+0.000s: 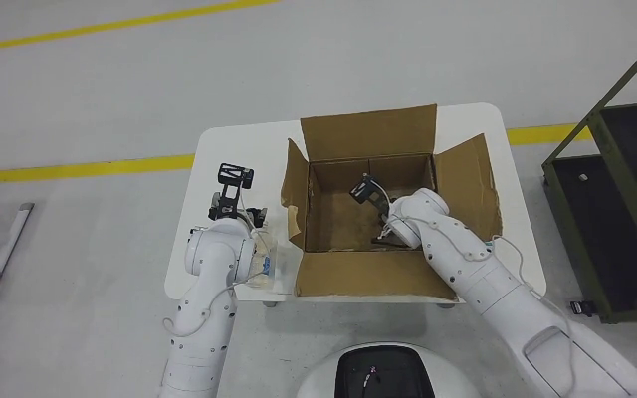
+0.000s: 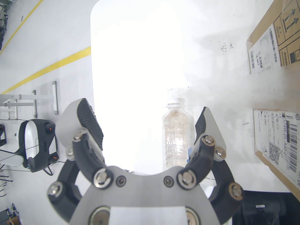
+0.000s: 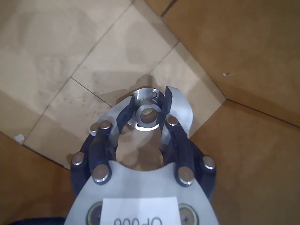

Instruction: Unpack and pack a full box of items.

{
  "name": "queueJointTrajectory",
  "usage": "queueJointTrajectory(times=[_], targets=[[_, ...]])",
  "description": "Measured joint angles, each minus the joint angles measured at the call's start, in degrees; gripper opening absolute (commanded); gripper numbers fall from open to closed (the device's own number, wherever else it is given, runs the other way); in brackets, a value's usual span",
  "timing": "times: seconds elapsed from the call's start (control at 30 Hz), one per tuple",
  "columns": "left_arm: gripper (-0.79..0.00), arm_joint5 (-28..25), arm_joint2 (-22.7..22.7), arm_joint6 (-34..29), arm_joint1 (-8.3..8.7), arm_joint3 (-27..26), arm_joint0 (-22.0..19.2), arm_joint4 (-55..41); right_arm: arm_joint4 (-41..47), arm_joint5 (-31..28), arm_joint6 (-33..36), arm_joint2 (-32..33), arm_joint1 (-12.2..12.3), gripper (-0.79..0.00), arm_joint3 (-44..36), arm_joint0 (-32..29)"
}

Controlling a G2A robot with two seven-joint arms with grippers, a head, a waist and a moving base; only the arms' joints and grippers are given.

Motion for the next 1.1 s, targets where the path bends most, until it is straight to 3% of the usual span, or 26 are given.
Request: queueJointTrajectory(times=[0.03, 0.7, 0.87, 1.1], targets=[[0.0, 0.0, 0.0, 0.0, 0.0, 0.0, 0.0, 0.0, 0.3, -0.3, -0.2, 0.1, 0.0, -0.785, -0.2, 0.0], [0.0, 0.0, 0.0, 0.0, 0.0, 0.0, 0.0, 0.0, -1.5, -2.7, -6.4, 0.7, -0.1, -0.785, -8.1, -2.3], [0.0, 0.0, 0.0, 0.0, 0.0, 0.0, 0.0, 0.0, -1.5, -4.6, -9.4, 7.3, 2.0, -0.785, -18.5, -7.5], [0.0, 0.0, 0.0, 0.0, 0.0, 0.0, 0.0, 0.0, 5.6, -12.4, -12.7, 20.4, 5.1, -0.785, -33.9, -18.4]])
